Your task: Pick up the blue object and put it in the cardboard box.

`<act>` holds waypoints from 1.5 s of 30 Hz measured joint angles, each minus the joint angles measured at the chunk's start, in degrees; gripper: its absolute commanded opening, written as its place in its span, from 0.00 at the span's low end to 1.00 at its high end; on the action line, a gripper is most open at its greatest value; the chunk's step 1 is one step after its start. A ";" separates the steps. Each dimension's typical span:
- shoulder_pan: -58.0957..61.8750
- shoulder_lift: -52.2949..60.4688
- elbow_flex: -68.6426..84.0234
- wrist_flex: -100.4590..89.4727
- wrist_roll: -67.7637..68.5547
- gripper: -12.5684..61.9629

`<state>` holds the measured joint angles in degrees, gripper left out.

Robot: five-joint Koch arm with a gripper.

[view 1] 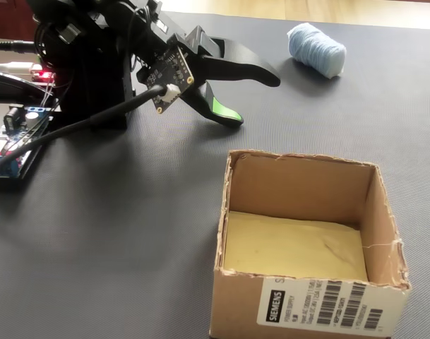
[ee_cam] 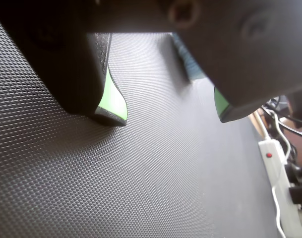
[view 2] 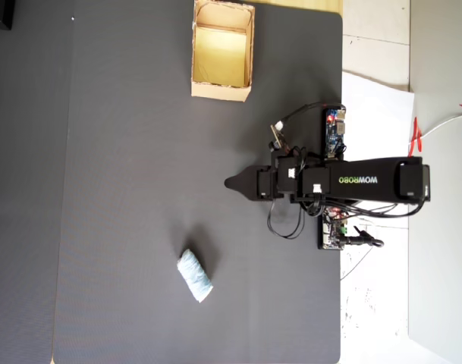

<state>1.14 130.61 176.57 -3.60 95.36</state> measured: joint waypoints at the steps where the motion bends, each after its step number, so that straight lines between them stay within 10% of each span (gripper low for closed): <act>1: -0.26 0.00 0.00 0.00 0.00 0.63; 45: -37.09 -3.69 -17.49 22.68 2.11 0.61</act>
<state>-35.95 126.91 159.08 19.07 97.47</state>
